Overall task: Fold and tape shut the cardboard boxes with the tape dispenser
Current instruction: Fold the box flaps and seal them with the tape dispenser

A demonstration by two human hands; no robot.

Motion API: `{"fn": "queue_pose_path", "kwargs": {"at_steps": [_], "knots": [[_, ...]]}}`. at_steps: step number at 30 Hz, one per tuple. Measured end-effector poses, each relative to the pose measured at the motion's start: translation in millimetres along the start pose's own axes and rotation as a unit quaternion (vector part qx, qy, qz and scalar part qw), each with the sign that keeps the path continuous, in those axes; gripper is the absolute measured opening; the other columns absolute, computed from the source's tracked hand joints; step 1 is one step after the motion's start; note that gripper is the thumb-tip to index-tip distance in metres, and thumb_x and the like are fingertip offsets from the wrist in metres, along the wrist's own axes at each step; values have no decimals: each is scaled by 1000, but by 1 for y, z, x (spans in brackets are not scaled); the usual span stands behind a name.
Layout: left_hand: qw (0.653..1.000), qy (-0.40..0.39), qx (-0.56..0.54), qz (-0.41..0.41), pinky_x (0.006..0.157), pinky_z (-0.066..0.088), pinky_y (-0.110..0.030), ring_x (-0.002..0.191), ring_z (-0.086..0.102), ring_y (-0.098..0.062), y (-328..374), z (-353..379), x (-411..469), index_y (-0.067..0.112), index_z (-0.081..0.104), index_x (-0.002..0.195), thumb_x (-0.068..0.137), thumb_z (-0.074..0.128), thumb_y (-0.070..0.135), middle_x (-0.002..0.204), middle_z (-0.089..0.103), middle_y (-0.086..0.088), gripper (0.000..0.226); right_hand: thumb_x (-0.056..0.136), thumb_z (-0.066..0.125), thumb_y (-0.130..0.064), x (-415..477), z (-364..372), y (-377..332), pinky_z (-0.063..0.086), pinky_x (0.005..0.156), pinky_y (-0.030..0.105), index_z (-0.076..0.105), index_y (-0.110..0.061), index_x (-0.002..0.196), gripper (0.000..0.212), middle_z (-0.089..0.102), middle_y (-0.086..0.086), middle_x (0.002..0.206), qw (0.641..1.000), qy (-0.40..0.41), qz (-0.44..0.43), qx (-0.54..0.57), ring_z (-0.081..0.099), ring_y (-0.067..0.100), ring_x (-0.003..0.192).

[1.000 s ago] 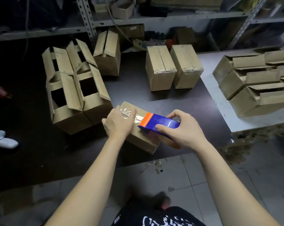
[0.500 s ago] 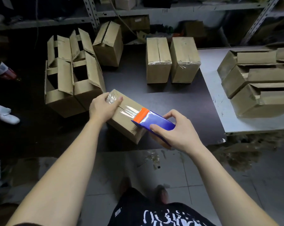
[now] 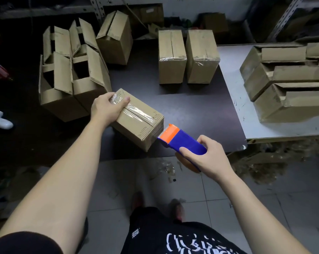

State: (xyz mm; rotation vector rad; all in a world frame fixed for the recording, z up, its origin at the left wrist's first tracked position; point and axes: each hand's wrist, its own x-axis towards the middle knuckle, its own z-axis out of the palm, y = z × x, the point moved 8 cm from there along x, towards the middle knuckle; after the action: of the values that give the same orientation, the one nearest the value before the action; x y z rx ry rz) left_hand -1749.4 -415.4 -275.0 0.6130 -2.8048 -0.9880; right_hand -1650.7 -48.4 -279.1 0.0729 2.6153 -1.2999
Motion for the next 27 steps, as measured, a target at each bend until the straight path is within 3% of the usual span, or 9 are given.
{"fn": "queue_pose_path", "kwargs": {"at_steps": [3, 6, 11, 15, 19, 21, 25, 27], "knots": [[1000, -2, -8, -2, 87, 41, -28, 110, 63, -20, 0, -1, 2, 26, 71, 127, 84, 68, 69, 118, 73, 1, 61, 66, 77, -69, -5, 6, 24, 42, 54, 31, 47, -17, 68, 60, 56, -2, 61, 1000, 2, -3, -25, 49, 12, 55], [1000, -2, -4, 5, 89, 42, -30, 114, 63, -24, 1, 1, 1, 24, 70, 128, 86, 66, 68, 120, 72, -2, 61, 64, 75, -73, -7, 10, 46, 47, 56, 39, 53, -13, 71, 64, 60, 3, 65, 1000, 1, 22, -15, 56, 22, 60], [1000, 2, 3, 3, 94, 41, -33, 119, 60, -26, 4, 0, -2, 23, 67, 132, 89, 65, 67, 125, 70, -4, 61, 75, 72, -73, 15, 33, 24, 34, 53, 31, 44, -19, 65, 62, 51, -4, 58, 990, 17, 6, -143, 50, 15, 57], [1000, 1, -7, -7, 92, 40, -32, 117, 61, -26, 2, -4, -5, 25, 67, 129, 89, 63, 69, 122, 70, -2, 60, 76, 65, -76, 35, 54, 13, 38, 54, 31, 45, -17, 64, 63, 51, -3, 57, 985, -3, 44, -166, 51, 18, 58], [1000, -8, -10, -11, 93, 43, -35, 115, 61, -26, -1, -4, -8, 28, 68, 123, 88, 61, 71, 120, 71, 0, 56, 76, 67, -78, 55, 59, 27, 45, 58, 32, 65, -8, 69, 70, 63, 3, 60, 989, -51, 100, -100, 60, 22, 60], [1000, -16, -9, -14, 93, 43, -34, 116, 61, -25, -2, -6, -10, 29, 68, 122, 86, 65, 66, 121, 70, 1, 52, 80, 68, -75, 58, 66, 33, 48, 58, 32, 71, -12, 75, 64, 68, 1, 66, 986, -59, 115, -103, 66, 18, 67], [998, -37, -41, -27, 90, 37, -27, 113, 57, -19, -4, -12, -16, 17, 66, 129, 91, 70, 44, 117, 64, 2, 46, 83, 69, -70, 58, 60, 33, 42, 56, 29, 70, -13, 71, 58, 65, 0, 65, 985, 2, 145, -96, 64, 20, 70], [997, -26, -63, -48, 90, 37, -27, 110, 55, -16, -11, -14, -21, 14, 65, 128, 93, 71, 45, 115, 61, 5, 47, 81, 68, -71, 57, 43, 34, 41, 57, 30, 69, -10, 68, 62, 65, 4, 65, 980, 46, 175, -80, 63, 25, 70]]}}
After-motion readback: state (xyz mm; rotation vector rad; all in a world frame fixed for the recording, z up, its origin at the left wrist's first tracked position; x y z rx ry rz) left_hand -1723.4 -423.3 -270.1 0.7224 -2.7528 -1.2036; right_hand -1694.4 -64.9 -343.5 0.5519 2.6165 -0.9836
